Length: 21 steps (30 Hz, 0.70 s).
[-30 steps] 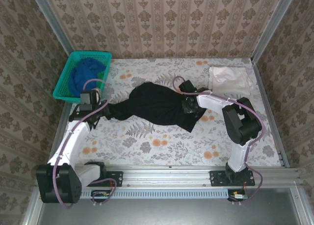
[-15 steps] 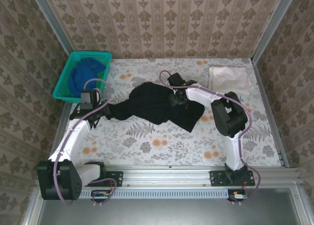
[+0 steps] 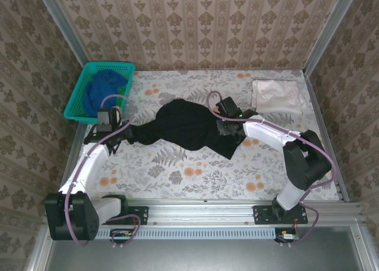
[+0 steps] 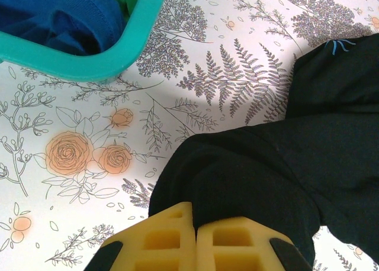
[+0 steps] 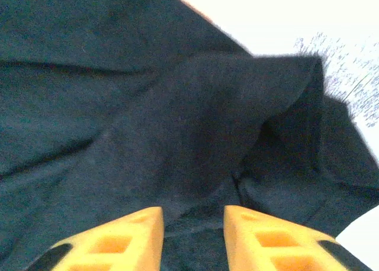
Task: Fold and stack the t-shirts
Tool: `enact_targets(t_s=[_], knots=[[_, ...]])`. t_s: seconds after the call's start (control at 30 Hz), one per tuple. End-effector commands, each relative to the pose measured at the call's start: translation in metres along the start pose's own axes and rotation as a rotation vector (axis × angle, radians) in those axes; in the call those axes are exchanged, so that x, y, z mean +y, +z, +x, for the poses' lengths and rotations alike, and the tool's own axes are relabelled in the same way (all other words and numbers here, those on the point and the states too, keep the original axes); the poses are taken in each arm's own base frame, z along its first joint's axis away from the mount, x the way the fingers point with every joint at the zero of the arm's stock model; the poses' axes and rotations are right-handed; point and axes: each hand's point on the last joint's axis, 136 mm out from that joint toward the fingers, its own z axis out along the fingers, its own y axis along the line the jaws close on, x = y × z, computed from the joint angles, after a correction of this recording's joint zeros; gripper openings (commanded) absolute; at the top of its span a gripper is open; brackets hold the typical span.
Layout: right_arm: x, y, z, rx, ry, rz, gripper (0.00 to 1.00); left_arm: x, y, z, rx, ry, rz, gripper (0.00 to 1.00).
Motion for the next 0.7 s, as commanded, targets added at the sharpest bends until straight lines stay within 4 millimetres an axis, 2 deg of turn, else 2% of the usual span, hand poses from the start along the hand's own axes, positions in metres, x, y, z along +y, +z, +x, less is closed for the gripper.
enact_targets(t_s=[0.0, 0.1, 0.37, 0.47, 0.6, 0.67], knots=[[-0.001, 0.02, 0.015, 0.055, 0.032, -0.006, 0.24, -0.001, 0.0, -0.002, -0.005, 0.015, 0.013, 0.0], [-0.005, 0.028, 0.016, 0.076, 0.032, 0.015, 0.25, 0.0, 0.002, -0.002, -0.003, 0.017, 0.009, 0.0], [-0.022, 0.05, 0.026, 0.146, 0.011, 0.107, 0.41, 0.0, 0.002, -0.001, 0.002, 0.021, 0.008, 0.0], [-0.023, 0.056, 0.027, 0.15, 0.014, 0.116, 0.42, 0.001, 0.002, -0.001, 0.003, 0.021, 0.003, 0.0], [-0.02, 0.061, 0.027, 0.16, 0.013, 0.103, 0.5, 0.001, 0.003, -0.001, 0.003, 0.02, 0.004, 0.0], [-0.021, 0.062, 0.027, 0.159, 0.013, 0.105, 0.57, 0.001, 0.003, -0.001, 0.003, 0.02, 0.003, 0.0]])
